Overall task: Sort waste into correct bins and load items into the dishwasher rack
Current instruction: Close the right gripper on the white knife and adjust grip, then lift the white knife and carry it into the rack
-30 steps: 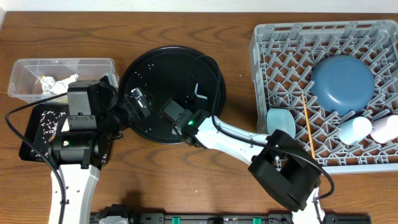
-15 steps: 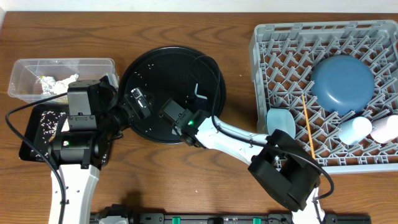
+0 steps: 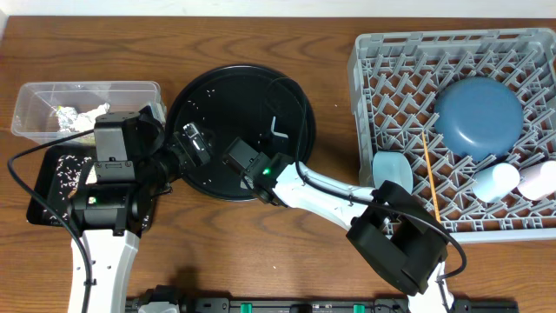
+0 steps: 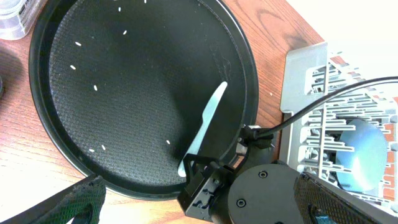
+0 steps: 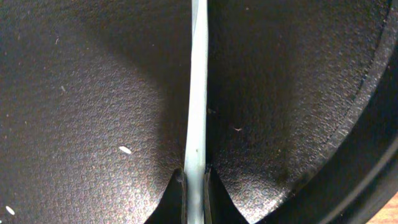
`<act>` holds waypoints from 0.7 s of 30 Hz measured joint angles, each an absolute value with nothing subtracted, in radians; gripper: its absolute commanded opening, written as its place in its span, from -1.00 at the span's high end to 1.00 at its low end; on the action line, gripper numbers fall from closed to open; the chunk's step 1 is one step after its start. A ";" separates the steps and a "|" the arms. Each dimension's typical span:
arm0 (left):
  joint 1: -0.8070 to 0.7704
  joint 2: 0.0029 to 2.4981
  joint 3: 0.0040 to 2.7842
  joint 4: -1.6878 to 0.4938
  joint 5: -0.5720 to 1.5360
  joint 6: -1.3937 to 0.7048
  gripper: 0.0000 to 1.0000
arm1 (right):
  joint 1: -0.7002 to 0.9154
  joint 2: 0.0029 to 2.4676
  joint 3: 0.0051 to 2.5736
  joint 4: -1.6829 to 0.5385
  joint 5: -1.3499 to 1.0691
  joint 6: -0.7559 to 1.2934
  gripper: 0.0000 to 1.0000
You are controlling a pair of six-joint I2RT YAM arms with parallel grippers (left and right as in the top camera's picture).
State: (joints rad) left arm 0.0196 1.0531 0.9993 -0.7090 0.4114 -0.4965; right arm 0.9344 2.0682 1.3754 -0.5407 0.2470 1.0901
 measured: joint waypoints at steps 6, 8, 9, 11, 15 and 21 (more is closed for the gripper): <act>0.020 1.053 0.999 -0.709 0.411 -0.496 -0.96 | 0.934 2.066 1.375 -0.536 0.250 1.005 0.98; 0.020 1.053 0.999 -0.709 0.411 -0.496 -0.95 | 0.934 2.061 1.372 -0.538 0.251 0.964 0.98; 0.020 1.053 0.999 -0.709 0.411 -0.496 -0.96 | 0.933 2.059 1.369 -0.540 0.251 0.949 0.99; 0.020 1.053 0.999 -0.709 0.411 -0.496 -0.96 | 0.931 2.050 1.364 -0.551 0.250 0.923 0.98; 0.020 1.053 0.999 -0.709 0.411 -0.496 -0.96 | 0.926 2.025 1.343 -0.582 0.240 0.875 0.98; 0.020 1.053 0.999 -0.709 0.411 -0.496 -0.96 | 0.896 1.949 1.332 -0.593 0.226 0.768 0.98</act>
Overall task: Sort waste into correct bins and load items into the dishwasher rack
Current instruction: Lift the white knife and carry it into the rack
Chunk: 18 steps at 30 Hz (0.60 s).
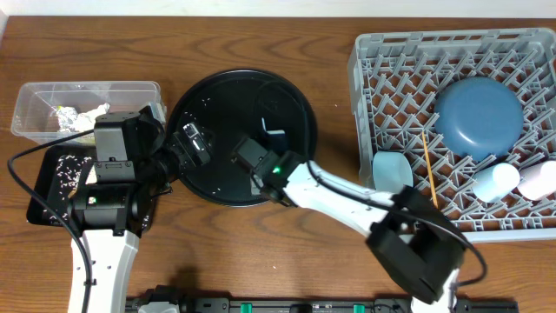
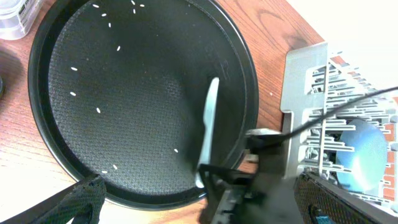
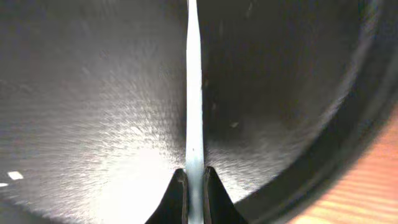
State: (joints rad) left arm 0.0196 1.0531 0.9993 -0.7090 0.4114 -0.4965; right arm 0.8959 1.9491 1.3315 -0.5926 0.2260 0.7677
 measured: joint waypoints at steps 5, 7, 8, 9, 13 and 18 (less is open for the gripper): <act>0.020 1.053 0.999 -0.709 0.411 -0.496 -0.95 | 0.842 1.802 1.332 -0.654 0.223 0.656 0.98; 0.020 1.053 0.999 -0.709 0.411 -0.496 -0.96 | 0.813 1.731 1.332 -0.708 0.221 0.604 0.98; 0.020 1.053 0.999 -0.709 0.411 -0.496 -0.96 | 0.797 1.695 1.332 -0.740 0.220 0.576 0.98; 0.020 1.053 0.999 -0.709 0.411 -0.496 -0.96 | 0.775 1.658 1.332 -0.775 0.220 0.549 0.98; 0.020 1.053 0.999 -0.709 0.411 -0.496 -0.96 | 0.641 1.510 1.332 -0.934 0.220 0.443 0.99; 0.020 1.053 0.999 -0.709 0.411 -0.496 -0.96 | 0.434 1.390 1.332 -1.087 0.229 0.285 0.98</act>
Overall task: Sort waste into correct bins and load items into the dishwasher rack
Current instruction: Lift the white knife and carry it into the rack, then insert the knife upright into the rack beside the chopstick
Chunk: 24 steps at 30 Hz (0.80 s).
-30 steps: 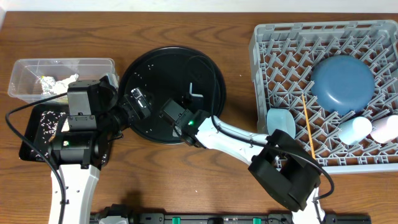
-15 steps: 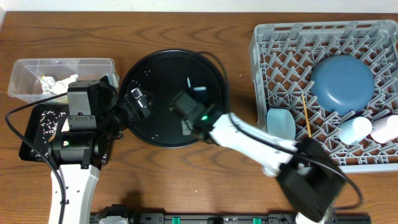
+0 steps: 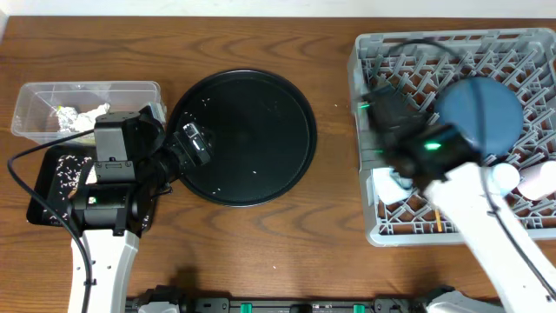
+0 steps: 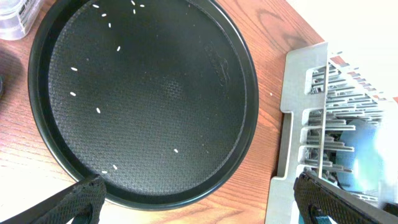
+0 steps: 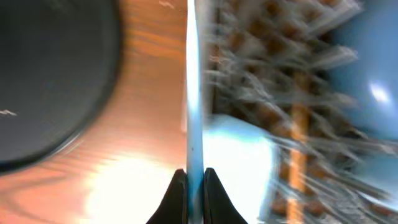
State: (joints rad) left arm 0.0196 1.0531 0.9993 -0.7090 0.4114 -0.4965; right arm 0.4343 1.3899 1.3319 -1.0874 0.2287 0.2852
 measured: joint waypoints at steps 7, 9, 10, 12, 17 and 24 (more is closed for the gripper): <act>0.020 1.053 0.999 -0.709 0.411 -0.496 -0.96 | 0.239 1.398 1.332 -1.164 0.229 0.118 0.98; 0.020 1.053 0.999 -0.709 0.411 -0.496 -0.96 | 0.213 1.413 1.332 -1.167 0.229 0.089 0.98; 0.020 1.053 0.999 -0.709 0.411 -0.496 -0.96 | 0.206 1.423 1.332 -1.168 0.228 0.072 0.98; 0.020 1.053 0.999 -0.709 0.411 -0.496 -0.96 | 0.197 1.449 1.332 -1.176 0.232 0.044 0.98; 0.020 1.053 0.999 -0.709 0.411 -0.496 -0.95 | 0.179 1.540 1.332 -1.193 0.279 0.007 0.98; 0.020 1.053 0.999 -0.709 0.411 -0.496 -0.96 | 0.102 1.621 1.330 -1.192 0.307 -0.003 0.98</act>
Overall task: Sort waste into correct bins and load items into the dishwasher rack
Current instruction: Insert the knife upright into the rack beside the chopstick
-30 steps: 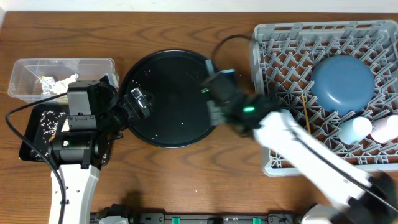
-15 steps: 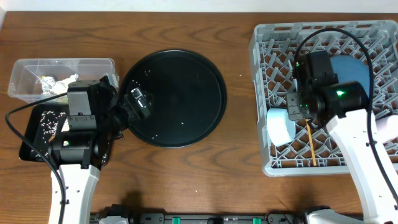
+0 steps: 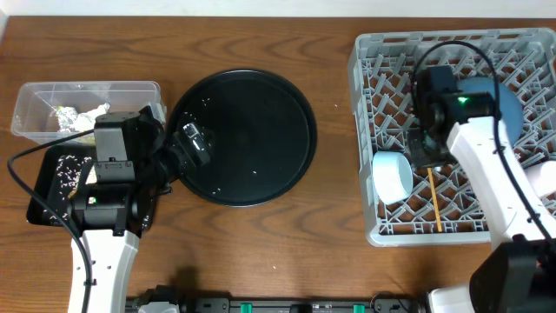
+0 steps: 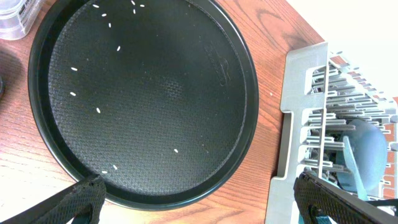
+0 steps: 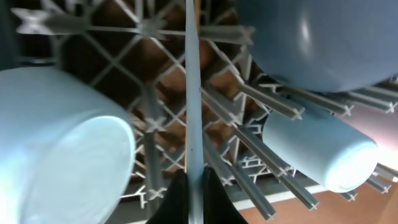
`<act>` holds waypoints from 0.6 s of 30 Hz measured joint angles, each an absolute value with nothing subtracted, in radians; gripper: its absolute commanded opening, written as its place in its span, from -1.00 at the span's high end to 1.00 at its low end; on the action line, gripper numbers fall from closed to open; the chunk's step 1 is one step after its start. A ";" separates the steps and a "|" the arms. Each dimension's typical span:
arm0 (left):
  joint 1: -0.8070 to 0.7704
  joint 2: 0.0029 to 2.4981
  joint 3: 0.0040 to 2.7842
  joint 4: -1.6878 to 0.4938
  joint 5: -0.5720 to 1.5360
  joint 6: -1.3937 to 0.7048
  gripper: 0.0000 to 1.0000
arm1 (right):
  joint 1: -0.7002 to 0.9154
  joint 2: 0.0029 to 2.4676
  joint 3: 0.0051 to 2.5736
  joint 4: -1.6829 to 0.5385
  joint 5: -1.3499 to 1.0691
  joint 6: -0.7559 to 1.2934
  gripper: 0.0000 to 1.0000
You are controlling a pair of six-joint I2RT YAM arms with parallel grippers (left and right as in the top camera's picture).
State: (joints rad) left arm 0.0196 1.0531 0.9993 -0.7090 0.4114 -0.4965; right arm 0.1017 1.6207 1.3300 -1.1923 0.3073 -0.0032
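My right gripper [image 5: 194,182] is shut on a thin pale blue utensil [image 5: 192,93], held edge-on over the grey dishwasher rack [image 3: 369,52]. In the overhead view that gripper [image 3: 423,146] sits over the rack's middle left, between a pale cup [image 3: 391,176] and the blue bowl [image 3: 512,109]. The wrist view shows the cup [image 5: 59,127] at left, the bowl [image 5: 311,43] at upper right and a second cup [image 5: 320,149] at right. My left gripper [image 4: 202,200] stands open at the near rim of the round black tray [image 4: 143,93], which holds only rice grains.
An orange chopstick [image 3: 434,202] lies in the rack beside the cup. A clear bin [image 3: 78,104] with crumpled foil stands at the far left, with a small black tray [image 3: 56,174] of rice grains below it. Bare wood separates the round tray from the rack.
My right gripper, still shut on the pale blue utensil, has moved from the rack's left edge to over its inside, between the cup and the bowl. The left arm is unchanged.
My right gripper was shut on the pale blue utensil lying in the round black tray. Then it held the utensil raised within the tray. After that the tray was bare and the utensil was at the rack's left edge. Now it is over the rack's inside.
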 measured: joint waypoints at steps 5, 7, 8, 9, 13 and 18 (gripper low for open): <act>0.020 1.053 0.999 -0.709 0.411 -0.496 -0.96 | 0.062 1.621 1.330 -1.192 0.297 -0.003 0.98; 0.020 1.053 0.999 -0.709 0.411 -0.496 -0.96 | 0.062 1.621 1.330 -1.192 0.289 -0.003 0.98; 0.020 1.053 0.999 -0.709 0.411 -0.496 -0.96 | 0.062 1.621 1.330 -1.191 0.284 -0.004 0.98; 0.020 1.053 0.999 -0.709 0.411 -0.496 -0.95 | 0.062 1.621 1.330 -1.191 0.278 -0.004 0.98; 0.020 1.053 0.999 -0.709 0.411 -0.496 -0.96 | 0.062 1.621 1.330 -1.189 0.253 -0.004 0.98; 0.020 1.053 0.999 -0.709 0.411 -0.496 -0.96 | 0.062 1.621 1.330 -1.189 0.236 -0.004 0.97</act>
